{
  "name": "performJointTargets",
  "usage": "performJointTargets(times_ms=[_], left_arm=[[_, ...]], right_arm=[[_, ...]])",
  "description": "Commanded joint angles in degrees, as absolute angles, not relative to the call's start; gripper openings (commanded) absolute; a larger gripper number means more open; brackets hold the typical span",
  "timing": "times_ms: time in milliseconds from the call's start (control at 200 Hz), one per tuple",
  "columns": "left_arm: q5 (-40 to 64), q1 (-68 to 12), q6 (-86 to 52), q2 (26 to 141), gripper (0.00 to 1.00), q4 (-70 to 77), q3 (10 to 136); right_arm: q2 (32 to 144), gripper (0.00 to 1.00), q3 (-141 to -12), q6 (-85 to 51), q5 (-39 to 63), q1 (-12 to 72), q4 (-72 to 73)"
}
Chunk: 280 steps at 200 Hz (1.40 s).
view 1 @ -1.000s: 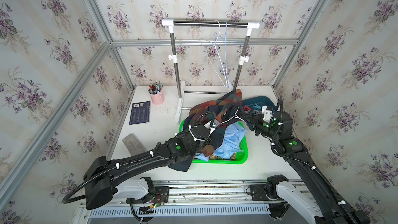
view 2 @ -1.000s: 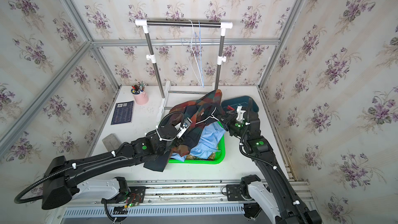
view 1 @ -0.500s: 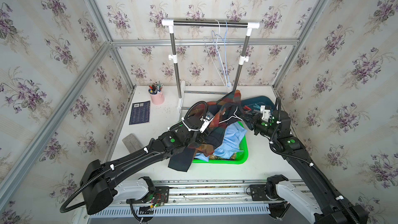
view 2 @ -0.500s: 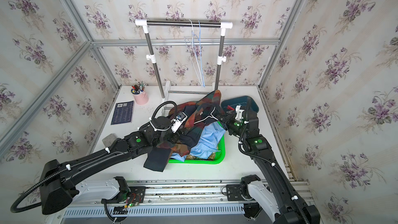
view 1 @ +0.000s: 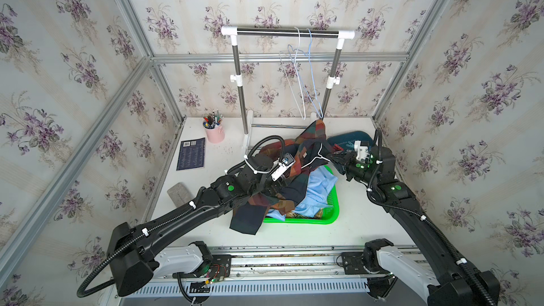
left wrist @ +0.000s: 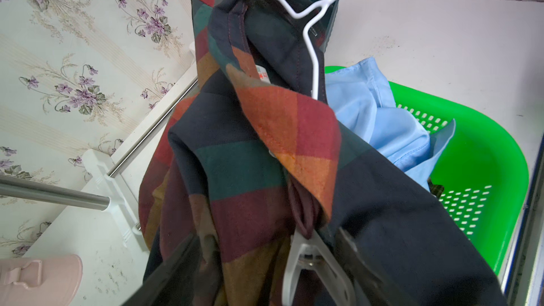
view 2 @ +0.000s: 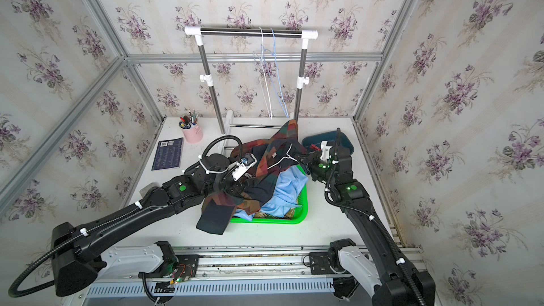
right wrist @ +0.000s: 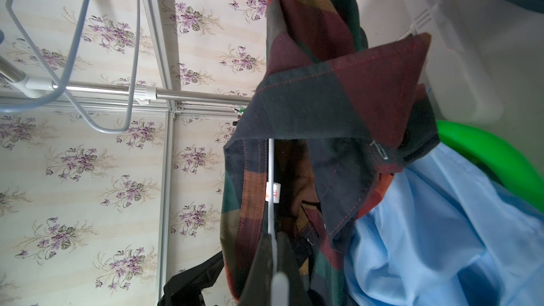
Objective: Remove the clothespins securing long-sleeve shirts to the hanger
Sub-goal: Place the hanger in the bin.
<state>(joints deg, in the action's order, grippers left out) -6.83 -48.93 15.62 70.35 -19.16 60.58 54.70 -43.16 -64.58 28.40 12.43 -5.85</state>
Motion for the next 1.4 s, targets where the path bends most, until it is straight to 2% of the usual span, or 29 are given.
performJointTargets(times_ms=[0,315,510,649,669,789,1394], left_arm=[[-2.9,-47.9,16.9,71.2,0.73,-22.9,62.4],[0.5,-45.9,17.4,72.6,0.65,-29.2,66.0],[7.7,-43.4,15.6,73.1,0.59,-29.9,66.7],[8.3,-43.3,14.9,74.1,0.56,-30.8,68.1],[8.4,-43.3,14.9,74.1,0.52,-30.8,68.2],[9.0,-43.3,15.0,73.8,0.45,-32.2,68.6],[9.8,-43.3,13.4,74.8,0.27,-34.1,70.4]], right_arm=[[54.8,0.0,-43.6,-64.2,28.6,12.4,-3.6],[55.1,0.0,-43.5,-64.3,28.8,12.4,-2.9],[55.0,0.0,-43.2,-64.4,29.3,12.4,-2.5],[54.6,0.0,-42.8,-64.6,29.3,12.5,-2.1],[54.6,0.0,-42.8,-64.5,29.3,12.4,-2.2],[54.8,0.0,-42.5,-64.6,29.6,12.4,-1.8],[54.2,0.0,-42.0,-64.8,29.9,12.5,-1.5]])
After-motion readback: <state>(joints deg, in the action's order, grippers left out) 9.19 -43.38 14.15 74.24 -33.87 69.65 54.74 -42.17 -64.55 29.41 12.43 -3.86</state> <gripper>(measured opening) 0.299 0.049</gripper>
